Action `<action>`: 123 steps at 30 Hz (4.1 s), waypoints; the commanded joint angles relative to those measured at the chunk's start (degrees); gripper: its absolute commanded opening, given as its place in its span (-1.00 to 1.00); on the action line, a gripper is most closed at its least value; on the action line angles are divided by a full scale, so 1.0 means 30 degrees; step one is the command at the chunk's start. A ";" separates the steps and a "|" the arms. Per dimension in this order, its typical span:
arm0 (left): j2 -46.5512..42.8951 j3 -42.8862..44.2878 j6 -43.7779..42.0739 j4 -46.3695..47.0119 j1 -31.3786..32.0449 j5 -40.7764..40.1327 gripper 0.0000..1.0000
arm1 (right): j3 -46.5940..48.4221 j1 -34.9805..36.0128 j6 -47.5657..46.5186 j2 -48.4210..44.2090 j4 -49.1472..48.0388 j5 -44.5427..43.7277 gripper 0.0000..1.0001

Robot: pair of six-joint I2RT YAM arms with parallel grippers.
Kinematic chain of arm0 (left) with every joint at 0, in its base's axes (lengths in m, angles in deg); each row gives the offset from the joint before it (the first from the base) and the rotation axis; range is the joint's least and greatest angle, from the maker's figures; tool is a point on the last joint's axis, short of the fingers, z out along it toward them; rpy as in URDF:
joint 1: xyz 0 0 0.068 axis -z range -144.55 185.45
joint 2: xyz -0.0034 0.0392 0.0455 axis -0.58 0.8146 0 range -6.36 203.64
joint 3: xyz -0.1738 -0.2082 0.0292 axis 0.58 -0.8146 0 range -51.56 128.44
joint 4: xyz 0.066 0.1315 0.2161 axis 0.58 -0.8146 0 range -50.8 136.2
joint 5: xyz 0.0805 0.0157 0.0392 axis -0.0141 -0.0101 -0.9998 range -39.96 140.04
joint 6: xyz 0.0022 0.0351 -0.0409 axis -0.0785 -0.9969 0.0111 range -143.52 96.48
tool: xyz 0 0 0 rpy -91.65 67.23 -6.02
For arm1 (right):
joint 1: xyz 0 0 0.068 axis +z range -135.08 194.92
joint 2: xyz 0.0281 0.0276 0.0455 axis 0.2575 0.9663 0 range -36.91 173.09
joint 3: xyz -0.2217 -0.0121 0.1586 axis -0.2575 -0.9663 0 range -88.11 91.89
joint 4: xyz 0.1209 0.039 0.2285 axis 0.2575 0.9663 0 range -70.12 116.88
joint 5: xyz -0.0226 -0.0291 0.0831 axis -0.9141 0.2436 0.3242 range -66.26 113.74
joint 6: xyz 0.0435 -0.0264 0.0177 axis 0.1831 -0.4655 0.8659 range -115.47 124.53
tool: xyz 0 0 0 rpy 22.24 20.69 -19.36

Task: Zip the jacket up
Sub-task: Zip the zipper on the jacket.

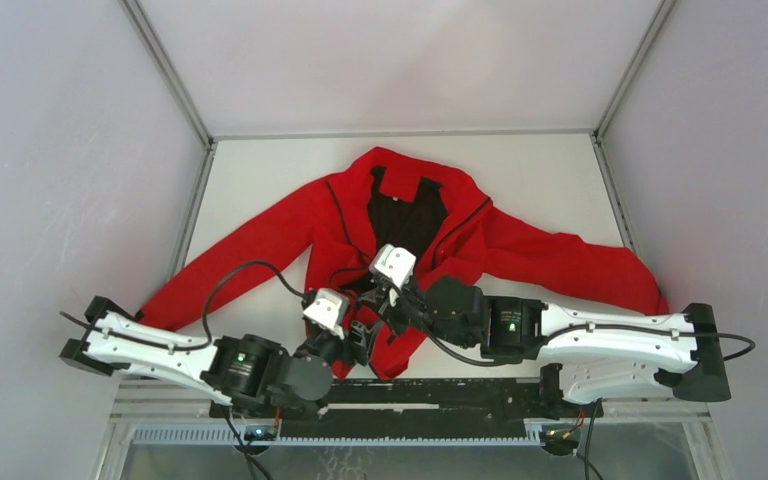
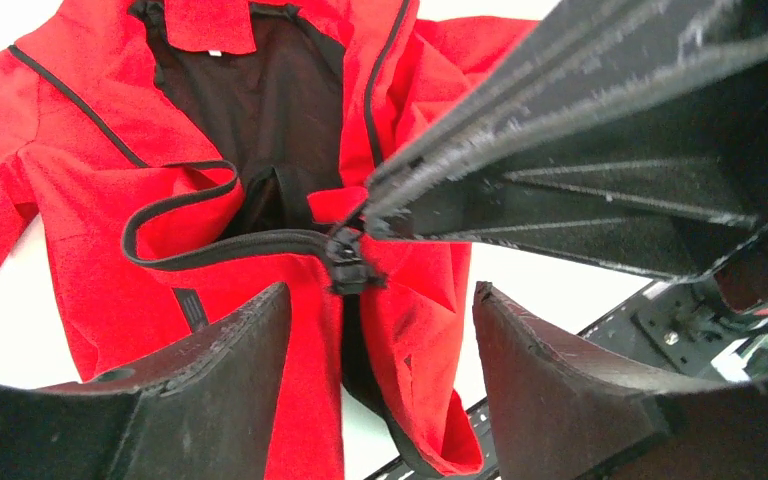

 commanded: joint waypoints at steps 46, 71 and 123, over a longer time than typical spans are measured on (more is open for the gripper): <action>-0.1068 0.0114 -0.0860 -0.1227 0.2483 -0.0743 -1.00 | -0.6019 -0.5070 0.4796 0.3843 -0.7438 0.1657 -1.00; -0.0563 0.0919 -0.4281 -0.0330 0.5395 -0.3853 -1.00 | -0.9627 -0.8638 0.5413 -0.1056 -0.7845 -0.0118 -1.00; -0.1074 -0.5097 -3.3264 1.1664 0.3203 0.7949 -1.00 | -1.2252 -0.6439 1.1116 -0.8608 -1.2067 1.5877 0.15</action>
